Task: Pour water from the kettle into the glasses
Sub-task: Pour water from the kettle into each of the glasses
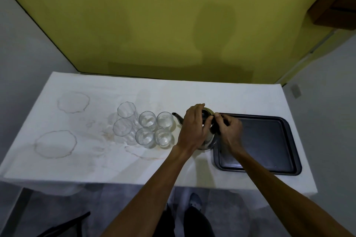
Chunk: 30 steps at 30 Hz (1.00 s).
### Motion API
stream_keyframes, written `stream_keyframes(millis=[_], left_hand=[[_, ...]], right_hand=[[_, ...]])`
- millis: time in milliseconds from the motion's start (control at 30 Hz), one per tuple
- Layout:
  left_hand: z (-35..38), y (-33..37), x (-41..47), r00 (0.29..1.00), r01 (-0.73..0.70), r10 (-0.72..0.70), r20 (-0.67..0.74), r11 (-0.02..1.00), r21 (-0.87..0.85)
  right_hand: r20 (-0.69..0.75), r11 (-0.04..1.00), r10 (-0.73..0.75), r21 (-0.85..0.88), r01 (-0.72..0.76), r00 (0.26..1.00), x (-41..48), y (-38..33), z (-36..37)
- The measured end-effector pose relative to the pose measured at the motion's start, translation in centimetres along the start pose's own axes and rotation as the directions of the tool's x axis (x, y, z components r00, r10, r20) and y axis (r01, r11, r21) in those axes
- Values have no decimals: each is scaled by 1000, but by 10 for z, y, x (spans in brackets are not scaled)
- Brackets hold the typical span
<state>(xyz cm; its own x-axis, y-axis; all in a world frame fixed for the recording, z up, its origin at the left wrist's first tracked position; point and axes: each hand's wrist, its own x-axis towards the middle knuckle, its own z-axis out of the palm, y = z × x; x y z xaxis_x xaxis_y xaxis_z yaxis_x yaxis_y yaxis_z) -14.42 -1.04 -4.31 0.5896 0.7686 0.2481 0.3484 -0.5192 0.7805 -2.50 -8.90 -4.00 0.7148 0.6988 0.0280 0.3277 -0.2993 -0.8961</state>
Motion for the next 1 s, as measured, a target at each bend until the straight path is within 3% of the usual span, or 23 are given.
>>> stream_keyframes(millis=[200,500,733,1000], left_hand=[[0,12,-12,996,34,-35,-84,999,-9],[5,6,-40,980,141,-163,-116,974,-178],[4,-5,-46,973,199,-221,-64,949,-243],[-3,-7,-45,973,202,-225,-52,939,-279]], right_hand=[[55,998,-52,49,50,997,1,0,-5],[150,927,-189,-298,226,971,13,15,-5],[181,862,-284,-381,333,942,11,3,-1],[187,826,-298,-441,351,936,14,-1,5]])
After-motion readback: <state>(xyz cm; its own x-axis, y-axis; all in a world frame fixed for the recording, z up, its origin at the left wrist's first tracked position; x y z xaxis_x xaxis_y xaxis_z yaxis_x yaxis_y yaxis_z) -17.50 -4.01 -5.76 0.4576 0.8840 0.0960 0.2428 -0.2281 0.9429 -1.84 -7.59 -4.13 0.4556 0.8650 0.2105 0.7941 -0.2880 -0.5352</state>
